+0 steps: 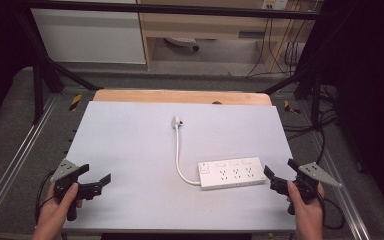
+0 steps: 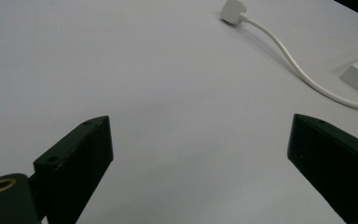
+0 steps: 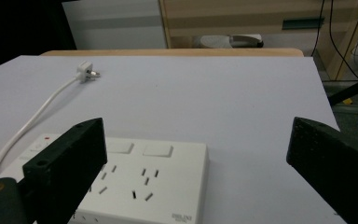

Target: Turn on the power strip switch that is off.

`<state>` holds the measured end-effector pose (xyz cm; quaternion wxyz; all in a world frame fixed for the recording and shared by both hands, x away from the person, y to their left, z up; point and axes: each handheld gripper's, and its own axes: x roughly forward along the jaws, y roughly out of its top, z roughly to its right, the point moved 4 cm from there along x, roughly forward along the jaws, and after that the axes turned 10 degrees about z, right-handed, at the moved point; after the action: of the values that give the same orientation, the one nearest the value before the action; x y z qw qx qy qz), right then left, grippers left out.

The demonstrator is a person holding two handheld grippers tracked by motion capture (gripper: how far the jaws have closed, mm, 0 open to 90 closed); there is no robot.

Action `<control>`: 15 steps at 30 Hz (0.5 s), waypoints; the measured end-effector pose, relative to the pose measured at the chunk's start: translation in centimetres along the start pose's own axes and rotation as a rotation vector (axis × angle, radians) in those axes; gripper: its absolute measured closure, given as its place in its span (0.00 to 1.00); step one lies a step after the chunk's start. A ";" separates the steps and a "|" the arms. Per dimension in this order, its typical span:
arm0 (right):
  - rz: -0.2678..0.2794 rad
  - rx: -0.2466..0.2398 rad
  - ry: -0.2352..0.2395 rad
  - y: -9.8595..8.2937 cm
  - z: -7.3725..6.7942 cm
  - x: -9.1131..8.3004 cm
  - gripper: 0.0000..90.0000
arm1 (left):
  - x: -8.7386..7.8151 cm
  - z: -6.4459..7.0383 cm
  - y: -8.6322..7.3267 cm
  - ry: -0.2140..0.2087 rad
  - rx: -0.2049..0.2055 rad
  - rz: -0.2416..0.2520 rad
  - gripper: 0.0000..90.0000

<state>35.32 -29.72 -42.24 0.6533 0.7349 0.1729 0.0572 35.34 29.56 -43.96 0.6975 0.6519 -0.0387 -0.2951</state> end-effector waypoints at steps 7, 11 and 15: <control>-0.074 -0.010 -0.012 -1.7 1.3 -0.4 0.06 | 0.0 0.0 0.0 -0.003 -0.001 0.001 0.08; -0.122 -0.029 -0.008 -2.5 1.5 -0.3 0.06 | 0.0 0.0 0.1 -0.005 0.003 0.004 0.08; -0.154 -0.025 -0.010 -2.8 1.8 -0.6 0.07 | 0.0 0.0 0.1 -0.004 0.006 0.001 0.08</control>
<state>34.80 -31.42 -45.11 0.6657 0.7114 0.2250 0.0052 35.39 29.52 -43.93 0.6955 0.6533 -0.0413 -0.2962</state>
